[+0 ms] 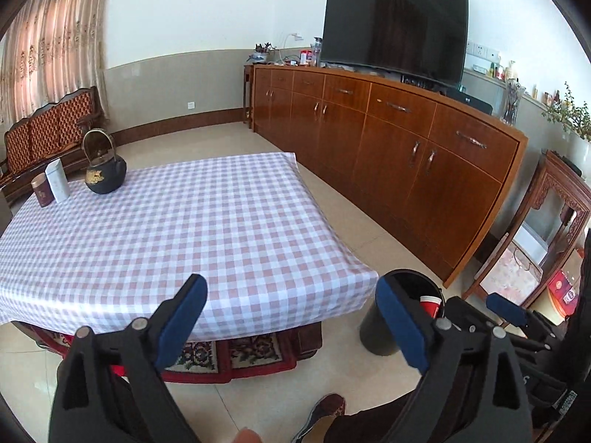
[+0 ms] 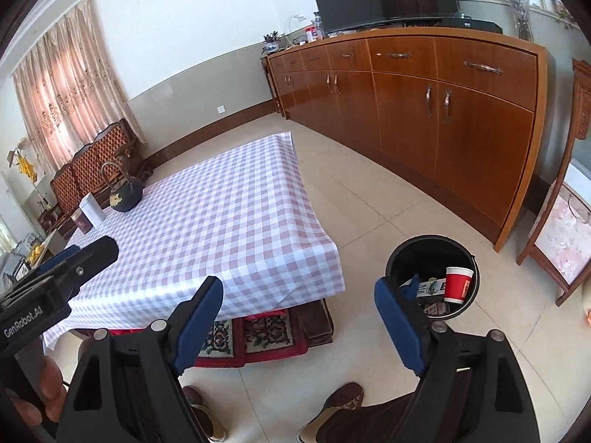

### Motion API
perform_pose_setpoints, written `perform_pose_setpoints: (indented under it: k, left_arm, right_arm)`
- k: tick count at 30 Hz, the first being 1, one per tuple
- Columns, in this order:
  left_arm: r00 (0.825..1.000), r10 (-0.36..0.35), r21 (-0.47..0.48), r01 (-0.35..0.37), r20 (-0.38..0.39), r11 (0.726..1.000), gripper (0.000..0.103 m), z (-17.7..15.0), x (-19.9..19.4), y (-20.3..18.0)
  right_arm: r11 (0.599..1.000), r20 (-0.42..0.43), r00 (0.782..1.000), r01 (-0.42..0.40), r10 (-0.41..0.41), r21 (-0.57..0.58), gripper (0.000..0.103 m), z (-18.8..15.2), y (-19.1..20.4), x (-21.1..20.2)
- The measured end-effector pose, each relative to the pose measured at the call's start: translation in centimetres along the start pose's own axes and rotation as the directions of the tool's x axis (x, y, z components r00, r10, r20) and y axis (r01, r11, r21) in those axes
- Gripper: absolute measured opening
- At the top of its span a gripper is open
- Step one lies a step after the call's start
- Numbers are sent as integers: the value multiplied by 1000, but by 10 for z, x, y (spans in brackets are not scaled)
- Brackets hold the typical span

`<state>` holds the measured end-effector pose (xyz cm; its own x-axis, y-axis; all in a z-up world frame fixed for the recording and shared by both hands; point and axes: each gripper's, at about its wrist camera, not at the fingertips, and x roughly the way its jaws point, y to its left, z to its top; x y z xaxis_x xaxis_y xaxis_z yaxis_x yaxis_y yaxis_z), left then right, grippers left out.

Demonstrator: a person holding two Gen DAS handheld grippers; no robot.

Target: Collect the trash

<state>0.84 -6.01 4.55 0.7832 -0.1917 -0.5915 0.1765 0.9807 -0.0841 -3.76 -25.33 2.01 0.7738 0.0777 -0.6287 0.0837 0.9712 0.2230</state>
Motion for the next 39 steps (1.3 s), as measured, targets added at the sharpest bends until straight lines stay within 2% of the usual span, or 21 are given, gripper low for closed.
perform_pose_setpoints:
  k: [7, 16, 39]
  left_arm:
    - [1000, -19, -33, 19, 11, 999, 97, -6, -8, 11]
    - [1000, 16, -14, -16, 0, 1000, 97, -19, -5, 13]
    - [999, 22, -10, -22, -26, 1000, 97, -23, -5, 12]
  right_arm:
    - [997, 55, 995, 83, -83, -2, 87, -3, 10, -24]
    - [991, 100, 987, 132, -128, -25, 88, -1, 12, -36]
    - [992, 93, 988, 123, -120, -26, 88, -4, 14, -28]
